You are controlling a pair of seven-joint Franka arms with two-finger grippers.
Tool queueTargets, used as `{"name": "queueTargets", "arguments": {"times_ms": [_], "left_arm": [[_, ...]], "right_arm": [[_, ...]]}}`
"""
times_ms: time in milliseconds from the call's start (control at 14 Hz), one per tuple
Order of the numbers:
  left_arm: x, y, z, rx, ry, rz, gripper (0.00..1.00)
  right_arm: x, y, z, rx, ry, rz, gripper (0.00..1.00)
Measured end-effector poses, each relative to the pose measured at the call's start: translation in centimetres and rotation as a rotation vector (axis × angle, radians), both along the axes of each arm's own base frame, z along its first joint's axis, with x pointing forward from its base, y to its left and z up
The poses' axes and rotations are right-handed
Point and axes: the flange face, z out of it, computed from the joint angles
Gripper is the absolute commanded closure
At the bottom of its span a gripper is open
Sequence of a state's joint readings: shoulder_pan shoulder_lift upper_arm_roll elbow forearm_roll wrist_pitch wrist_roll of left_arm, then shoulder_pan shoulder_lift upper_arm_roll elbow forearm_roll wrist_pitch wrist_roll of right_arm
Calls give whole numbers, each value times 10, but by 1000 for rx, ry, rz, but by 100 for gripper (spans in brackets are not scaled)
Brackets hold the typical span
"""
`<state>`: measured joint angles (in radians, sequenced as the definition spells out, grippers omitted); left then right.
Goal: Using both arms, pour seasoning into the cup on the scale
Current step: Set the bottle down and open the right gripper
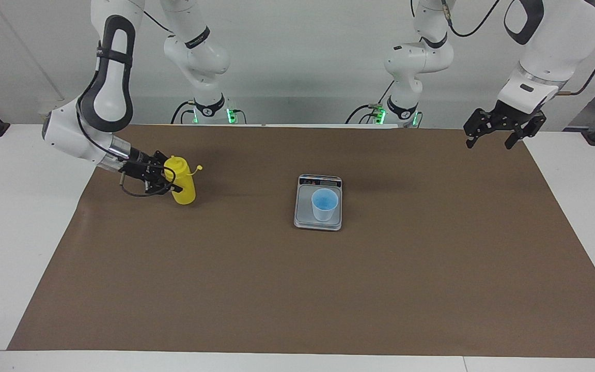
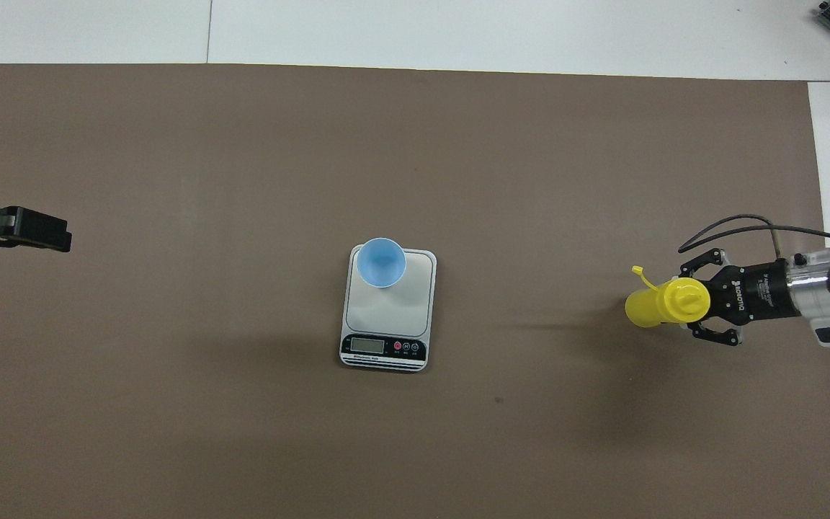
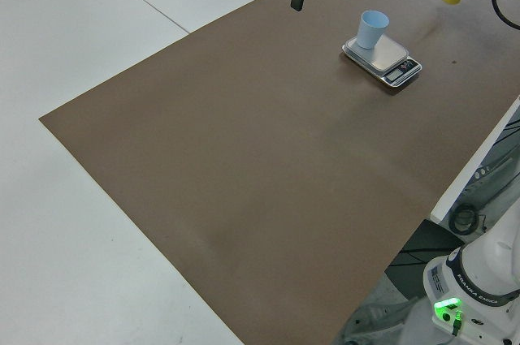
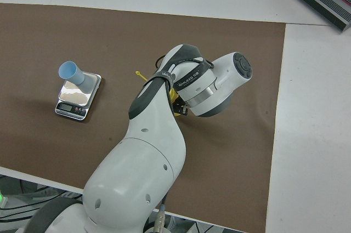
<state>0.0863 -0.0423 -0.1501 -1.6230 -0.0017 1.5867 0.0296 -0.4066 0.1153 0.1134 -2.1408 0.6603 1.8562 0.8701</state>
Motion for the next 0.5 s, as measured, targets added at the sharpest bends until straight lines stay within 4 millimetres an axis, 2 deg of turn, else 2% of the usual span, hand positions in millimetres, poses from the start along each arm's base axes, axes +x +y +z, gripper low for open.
{"name": "queueTargets", "arguments": {"times_ms": [71,214,500], "left_arm": [[-1,1,2,0,2,1,0],[-1,1,4,0,0,1,0],[-1,1,4,0,1,1,0]], "right_arm": [[2,0,-7,-2,4,-3,10],[6,1,-13,-23,1,-28,0],[8,-4,-10,-58,-10,-36,0]]}}
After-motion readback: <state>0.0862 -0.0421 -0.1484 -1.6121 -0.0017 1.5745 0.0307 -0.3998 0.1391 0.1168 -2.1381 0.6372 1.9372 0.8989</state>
